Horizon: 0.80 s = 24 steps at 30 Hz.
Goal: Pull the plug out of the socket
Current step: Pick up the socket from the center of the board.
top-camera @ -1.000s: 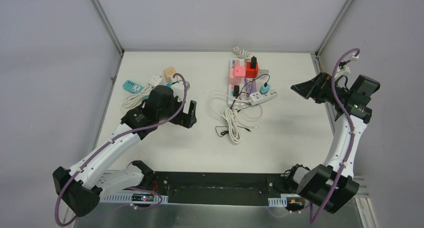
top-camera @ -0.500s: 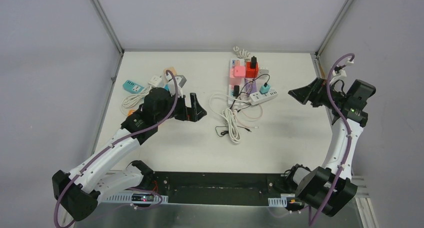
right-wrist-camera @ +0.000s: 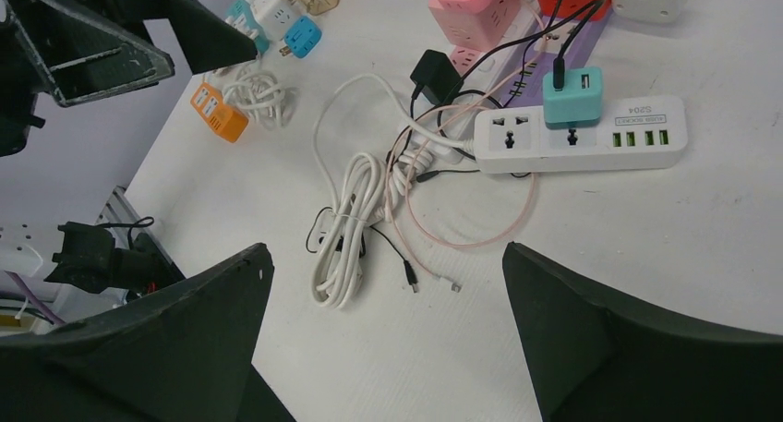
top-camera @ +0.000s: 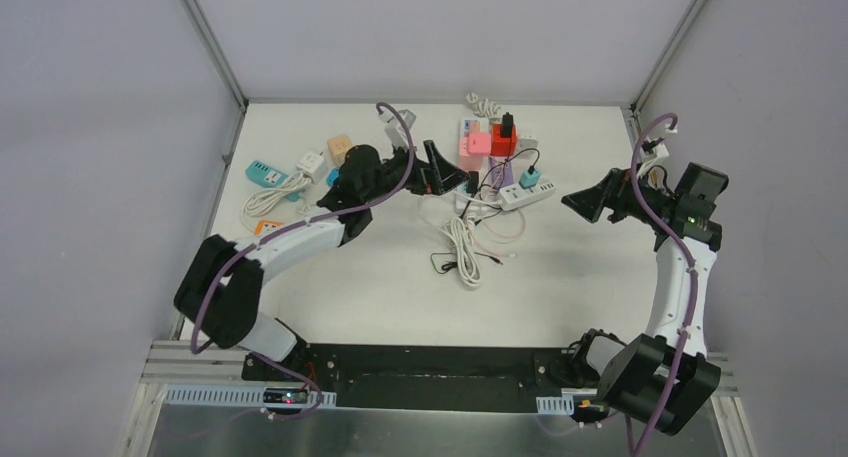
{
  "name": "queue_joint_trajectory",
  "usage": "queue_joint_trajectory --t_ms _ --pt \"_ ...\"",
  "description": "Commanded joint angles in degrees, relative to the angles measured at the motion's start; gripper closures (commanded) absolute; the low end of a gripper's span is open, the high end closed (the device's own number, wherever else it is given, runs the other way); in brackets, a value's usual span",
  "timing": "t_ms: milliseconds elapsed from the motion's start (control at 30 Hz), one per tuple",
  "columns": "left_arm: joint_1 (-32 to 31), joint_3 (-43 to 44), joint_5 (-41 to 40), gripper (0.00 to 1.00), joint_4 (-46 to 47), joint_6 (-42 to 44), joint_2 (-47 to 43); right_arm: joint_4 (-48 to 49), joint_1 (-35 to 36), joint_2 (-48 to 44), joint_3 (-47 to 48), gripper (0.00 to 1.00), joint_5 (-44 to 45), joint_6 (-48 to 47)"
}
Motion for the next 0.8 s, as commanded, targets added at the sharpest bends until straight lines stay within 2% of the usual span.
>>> queue_joint_trajectory --t_ms 0,100,167,200,300,367,500,533,567,633,767 --pt "0.2 5.2 7.2 0.01 17.1 -8.3 8.6 1.4 0.4 0.6 0.3 0.0 1.2 -2.2" --pt "0.3 7.8 6.7 0.01 15.6 -6.0 11.3 6.7 0.4 1.3 -2.2 0.0 1.5 2.2" --pt "0.5 10.2 5.5 0.01 12.4 -0.5 11.2 13.0 0.4 2.2 -4.6 0.0 2.2 4.7" --pt "0.8 11.7 4.8 0.01 10.6 1.8 10.9 17.2 0.3 2.8 -6.1 0.0 3.4 12.0" --pt "3.0 16.7 3.2 0.01 7.0 6.3 10.1 29.2 0.4 5.7 -10.4 0.0 5.9 23.1" --pt "5.1 19.1 2.6 0.01 7.3 6.8 9.9 36.8 0.5 8.2 -12.8 0.0 7.5 29.8" --pt "9.7 25.4 2.0 0.01 10.1 2.0 11.3 50.5 1.6 13.6 -17.2 0.0 8.4 32.7" --pt "10.6 27.0 2.8 0.01 10.3 1.3 11.9 55.6 1.9 14.9 -18.4 0.0 10.1 44.2" --pt "11.2 27.9 3.7 0.01 10.5 1.6 12.1 59.4 2.3 16.3 -19.5 0.0 10.8 47.1" --pt "11.8 27.7 4.2 0.01 9.2 4.6 12.1 61.9 3.3 18.7 -19.6 0.0 14.0 51.7" --pt "14.1 20.2 1.7 0.01 8.2 6.7 9.3 64.8 6.1 25.5 -18.3 0.0 15.3 58.3"
